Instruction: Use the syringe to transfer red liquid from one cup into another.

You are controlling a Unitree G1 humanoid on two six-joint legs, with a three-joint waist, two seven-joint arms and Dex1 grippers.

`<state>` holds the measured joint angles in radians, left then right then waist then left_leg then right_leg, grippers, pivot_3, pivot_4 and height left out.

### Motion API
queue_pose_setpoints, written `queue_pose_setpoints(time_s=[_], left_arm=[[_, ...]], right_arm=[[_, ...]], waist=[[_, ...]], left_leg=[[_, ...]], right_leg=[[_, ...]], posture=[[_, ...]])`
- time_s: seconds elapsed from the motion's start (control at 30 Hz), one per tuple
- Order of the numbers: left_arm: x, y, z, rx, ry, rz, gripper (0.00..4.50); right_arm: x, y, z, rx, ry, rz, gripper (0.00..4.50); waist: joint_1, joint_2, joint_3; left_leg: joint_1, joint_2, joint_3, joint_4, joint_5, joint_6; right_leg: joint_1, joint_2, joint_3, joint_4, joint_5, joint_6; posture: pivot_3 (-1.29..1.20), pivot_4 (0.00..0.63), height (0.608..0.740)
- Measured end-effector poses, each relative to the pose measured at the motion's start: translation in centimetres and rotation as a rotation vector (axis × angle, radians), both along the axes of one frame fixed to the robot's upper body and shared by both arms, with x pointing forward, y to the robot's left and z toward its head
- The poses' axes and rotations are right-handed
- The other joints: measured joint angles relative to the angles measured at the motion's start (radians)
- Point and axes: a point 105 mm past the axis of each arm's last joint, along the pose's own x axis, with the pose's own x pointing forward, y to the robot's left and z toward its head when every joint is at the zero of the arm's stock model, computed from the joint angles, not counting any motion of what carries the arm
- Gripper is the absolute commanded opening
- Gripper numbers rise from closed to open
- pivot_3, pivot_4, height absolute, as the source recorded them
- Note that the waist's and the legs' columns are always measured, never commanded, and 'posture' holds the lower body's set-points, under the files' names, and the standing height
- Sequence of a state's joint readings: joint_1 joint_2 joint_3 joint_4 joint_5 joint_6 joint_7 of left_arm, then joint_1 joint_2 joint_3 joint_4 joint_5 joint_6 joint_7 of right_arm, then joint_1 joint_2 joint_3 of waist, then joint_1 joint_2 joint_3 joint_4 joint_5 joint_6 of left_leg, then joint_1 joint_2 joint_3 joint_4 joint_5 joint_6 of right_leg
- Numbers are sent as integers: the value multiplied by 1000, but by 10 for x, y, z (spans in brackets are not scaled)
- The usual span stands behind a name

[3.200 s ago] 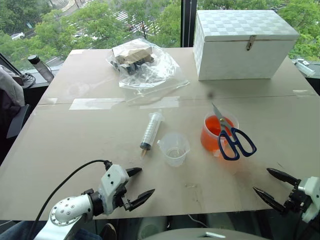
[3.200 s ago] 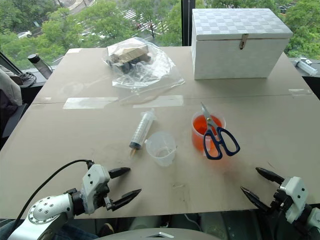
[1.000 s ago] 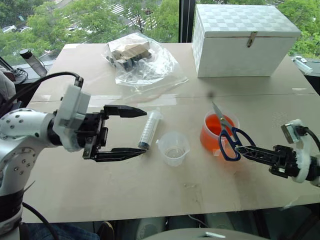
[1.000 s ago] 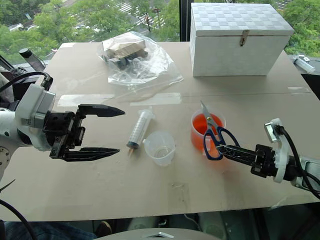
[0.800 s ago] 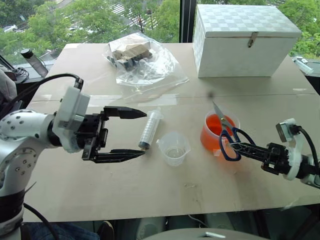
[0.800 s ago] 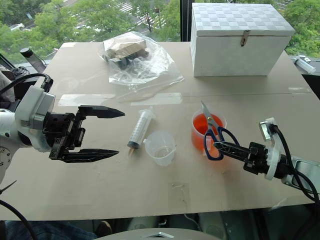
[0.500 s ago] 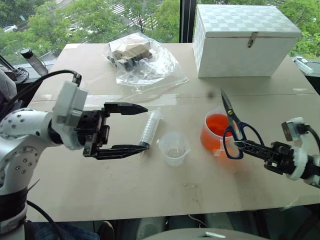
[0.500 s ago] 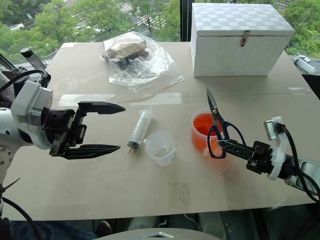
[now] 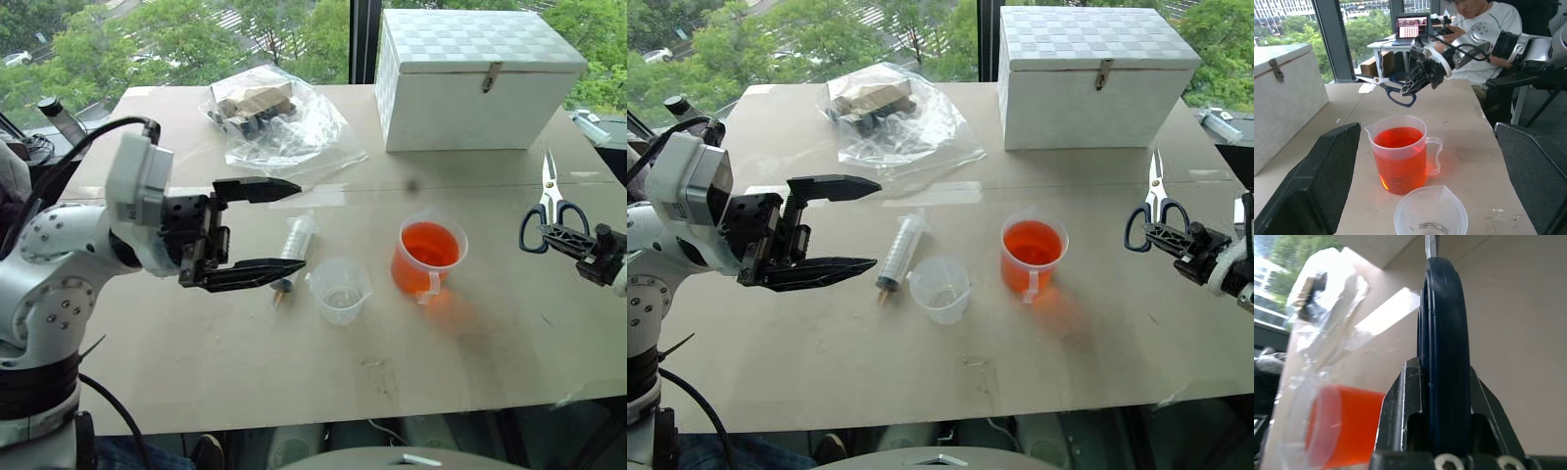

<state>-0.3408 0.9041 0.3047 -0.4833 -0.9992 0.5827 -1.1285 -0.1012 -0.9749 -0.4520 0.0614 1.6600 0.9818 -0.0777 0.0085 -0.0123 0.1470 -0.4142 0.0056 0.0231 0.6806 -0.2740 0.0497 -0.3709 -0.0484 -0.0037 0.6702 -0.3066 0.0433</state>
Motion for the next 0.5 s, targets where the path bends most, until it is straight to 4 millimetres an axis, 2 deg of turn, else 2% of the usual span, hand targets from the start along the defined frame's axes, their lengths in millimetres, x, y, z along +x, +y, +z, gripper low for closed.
queue_pose_setpoints(time_s=[0.03,0.1,0.17,0.2,0.33,0.37,0.4,0.47,0.5], left_arm=[[1,0,0,0,-2,6,4500],[5,1,-1,13,-13,43,4500],[11,3,-3,37,-32,99,4500],[13,3,-3,39,-29,113,4500],[29,7,-2,60,15,250,4500],[38,12,-3,68,52,341,4500],[40,13,-4,68,60,359,4500],[52,18,-12,96,92,484,4500],[58,19,-18,112,103,544,4500]], right_arm=[[1,-5,-4,-34,10,-18,2395],[1,-12,-10,-94,28,-31,3175],[-1,-22,-12,-155,36,-32,4278],[-1,-24,-12,-178,36,-29,4403],[-10,-49,0,-455,42,35,4403],[-11,-53,17,-579,-8,98,4403],[-10,-52,22,-599,-26,112,4403],[-9,-32,50,-653,-156,253,4403],[-9,-15,64,-649,-239,329,4403]], waist=[[1,0,0],[2,0,0],[4,0,0],[5,0,0],[6,2,1],[4,3,1],[1,3,1],[-9,3,1],[-13,3,1]], left_leg=[[0,0,0,0,0,0],[0,0,0,0,0,0],[0,0,0,0,0,0],[0,0,0,0,0,0],[-1,0,0,1,0,1],[0,0,0,1,-1,2],[0,0,0,1,-2,3],[1,1,0,1,-2,3],[1,1,-1,1,-2,3]], right_leg=[[0,0,0,0,0,0],[0,0,0,0,0,0],[0,0,0,0,0,0],[0,0,0,0,0,0],[-1,0,0,1,0,0],[-1,0,0,1,0,0],[-1,0,0,1,0,0],[-1,1,1,2,0,0],[-1,1,1,2,0,0]], posture=[[0,150,740],[0,150,740],[0,150,740],[0,150,740],[0,150,740],[0,150,740],[0,150,740],[0,150,740],[0,150,740]])
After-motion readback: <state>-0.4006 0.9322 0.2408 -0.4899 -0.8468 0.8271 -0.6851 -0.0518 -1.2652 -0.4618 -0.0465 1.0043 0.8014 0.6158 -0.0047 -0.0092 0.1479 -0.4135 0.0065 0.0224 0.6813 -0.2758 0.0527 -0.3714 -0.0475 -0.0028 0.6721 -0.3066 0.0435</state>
